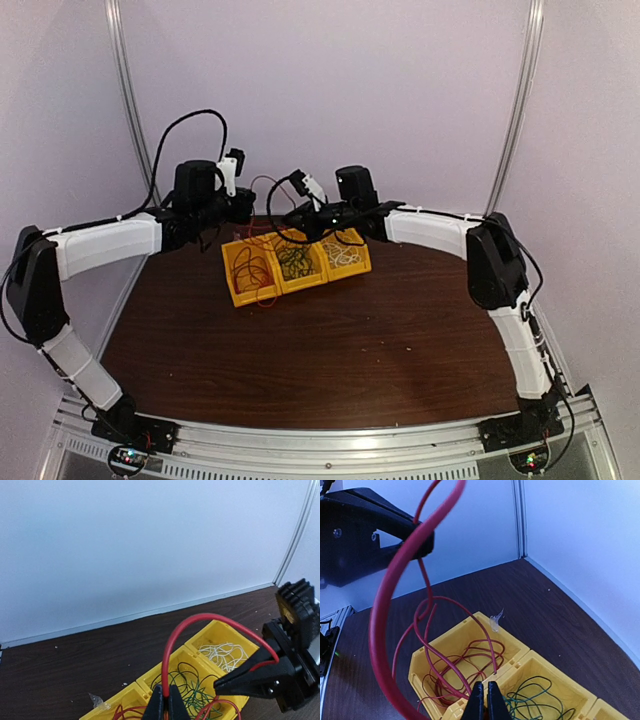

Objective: Untangle the cables

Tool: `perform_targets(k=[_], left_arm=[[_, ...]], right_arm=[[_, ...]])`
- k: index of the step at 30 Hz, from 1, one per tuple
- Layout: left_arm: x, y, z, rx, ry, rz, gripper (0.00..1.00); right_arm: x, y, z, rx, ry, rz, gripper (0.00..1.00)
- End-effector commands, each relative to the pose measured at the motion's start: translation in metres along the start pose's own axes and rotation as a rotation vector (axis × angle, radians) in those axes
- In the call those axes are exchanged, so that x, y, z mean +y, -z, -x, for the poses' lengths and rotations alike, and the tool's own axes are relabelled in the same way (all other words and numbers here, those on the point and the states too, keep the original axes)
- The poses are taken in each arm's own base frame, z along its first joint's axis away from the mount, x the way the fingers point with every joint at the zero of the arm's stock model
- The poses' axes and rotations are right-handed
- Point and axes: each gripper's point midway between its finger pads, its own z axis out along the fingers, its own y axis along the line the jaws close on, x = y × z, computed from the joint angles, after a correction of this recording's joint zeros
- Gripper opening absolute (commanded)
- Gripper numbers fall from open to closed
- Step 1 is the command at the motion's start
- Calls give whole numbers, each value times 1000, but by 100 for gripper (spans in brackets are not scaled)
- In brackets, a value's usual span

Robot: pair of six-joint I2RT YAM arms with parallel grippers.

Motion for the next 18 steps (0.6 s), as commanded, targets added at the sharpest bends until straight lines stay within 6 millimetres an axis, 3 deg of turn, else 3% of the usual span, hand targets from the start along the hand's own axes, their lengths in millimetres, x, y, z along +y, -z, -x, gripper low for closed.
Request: perform_targets(k=[1,7,11,18], left_arm=[[24,-16,-4,-116,80,122,0],[38,-28,-46,-106,146,183,0],[39,-33,-61,-110,179,177,0],[65,-21,-69,-93,193,326,0]], right_arm=[[25,-32,-1,-4,-58,-46,0],[32,-61,-29,40,-152,-95,0],[41,-74,-41,57,-178,-114,0],[17,-77,-66,92,-211,-290,0]])
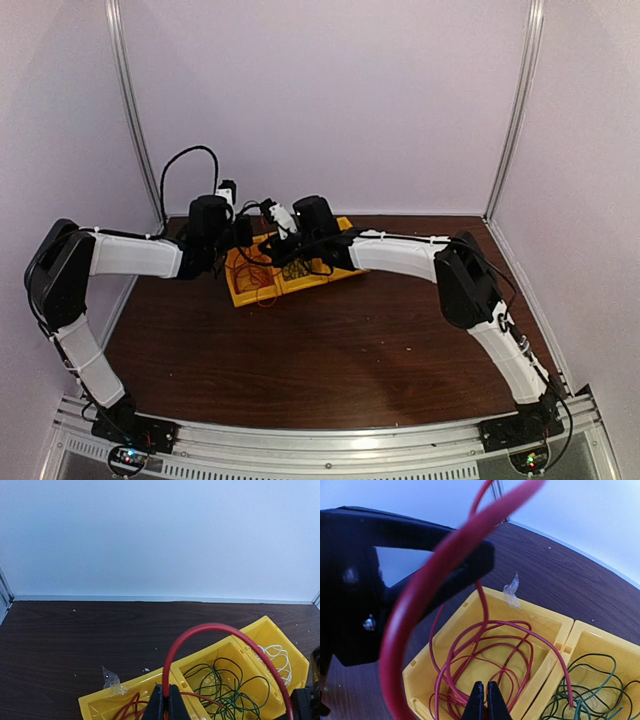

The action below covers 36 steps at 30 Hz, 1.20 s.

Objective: Untangle the cables

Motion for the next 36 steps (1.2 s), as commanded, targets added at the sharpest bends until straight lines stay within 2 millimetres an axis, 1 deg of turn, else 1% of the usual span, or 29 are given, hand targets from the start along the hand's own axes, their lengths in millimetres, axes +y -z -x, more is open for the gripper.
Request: perform_targets(k=[1,3,4,8,13,16,21,24,25,26,27,30,32,36], left_arm=[[21,10,19,-81,51,100,0],[25,16,21,-82,57,102,0],[24,16,18,-72,56,91,0],[21,17,-1,1,76,50,0],[21,39,-17,1,140,-11,0],[14,36,-29,48,146,-49,0],[-6,29,-42,81,215,-165,0],[-9,28,-47,86,283,-184,0],[-7,26,-51,89,294,-174,0],[-6,23,-52,90,294,-165,0],[-5,19,-57,98,286,-155,0],[-2,4,-60,105,235,-119,0],[2,-5,-62,108,201,-97,0],[8,-16,-54,91,167,-78,0]], right_arm=[[-20,-6,-2,-18,-38,-115,0],[-20,-11,-6,-16,-37,-106,0],[-20,-14,-8,-14,-37,-104,0],[-13,-24,-16,4,-39,-83,0],[3,-31,-24,12,-4,-107,0],[4,-38,-33,23,-2,-135,0],[5,-44,-52,56,-5,-189,0],[0,-43,-60,67,-22,-238,0],[-1,-42,-61,64,-32,-248,3],[-2,-42,-61,66,-33,-250,9],[-1,-41,-61,71,-29,-243,13],[9,-33,-56,91,-32,-168,22],[15,-20,-48,98,-40,-123,27],[35,13,-30,98,-21,-20,43]])
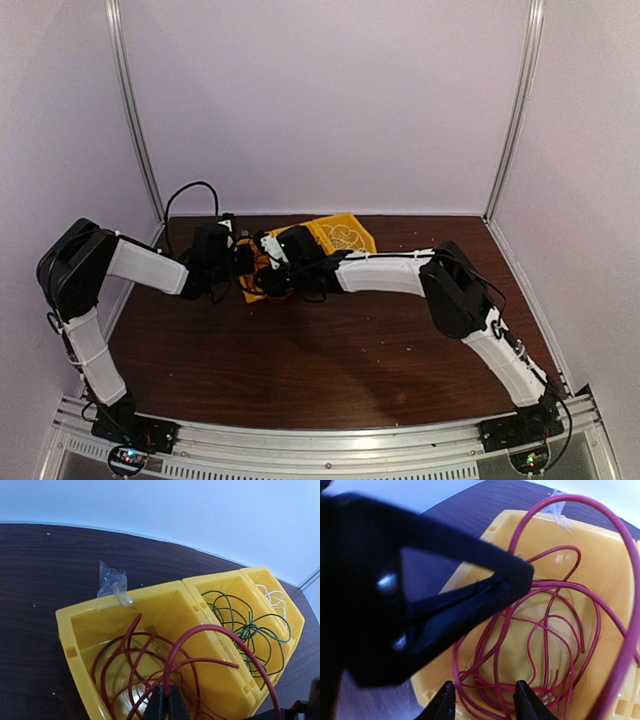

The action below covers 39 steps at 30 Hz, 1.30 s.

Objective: Untangle the cables

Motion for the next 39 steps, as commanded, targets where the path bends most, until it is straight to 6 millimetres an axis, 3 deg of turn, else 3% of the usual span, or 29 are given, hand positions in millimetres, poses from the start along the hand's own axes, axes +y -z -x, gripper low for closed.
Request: perform_targets(k=[1,7,12,20,23,32,39], left_arm=[[-5,-7,37,-88,-43,-5,0],[-12,-22,41,-57,-86,-20,0],[-6,-35,25,1,-105,-5,0],[3,-37,7,55,-132,20,0],[3,-36,3,69,-137,19,0],[0,-33,-4,93,-137,-11,0],[-12,-31,2,85,-149,-67,0]], right_arm=[[26,56,38,-27,42,131,48],[31,109,43,-16,99,168,64],[1,123,29,50,135,120,67],[-66,108,-24,236,331,70,68],[-87,100,-33,257,375,62,63],[-91,88,-33,224,549,94,67],[-88,74,-54,300,689,89,74]])
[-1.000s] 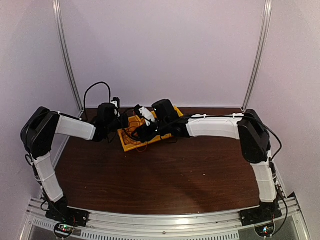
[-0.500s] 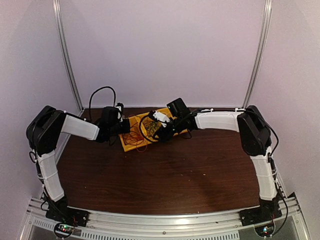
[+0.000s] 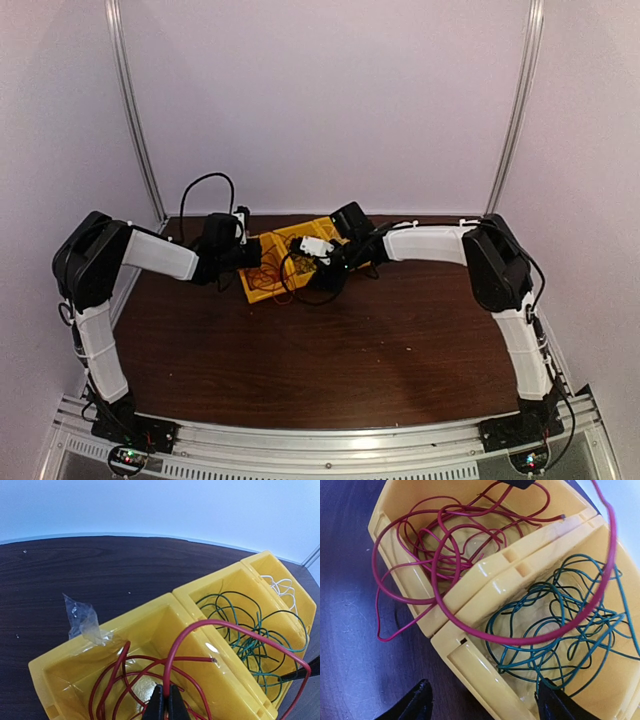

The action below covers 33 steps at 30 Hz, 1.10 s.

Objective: Untangle the cables

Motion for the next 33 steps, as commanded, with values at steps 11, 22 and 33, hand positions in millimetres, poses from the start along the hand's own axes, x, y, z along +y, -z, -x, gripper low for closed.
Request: perform_targets(k=[11,22,33], left_arm=[[-33,26,20,23,-39,-160,0],[-136,93,-49,200,-341,-421,0],[-178,146,-79,184,-466,-456,0]], right_arm=[[31,-13,-48,211,121,95,60],[149,87,-106,246,105,285,59],[193,174,-83,148,77,376,74]])
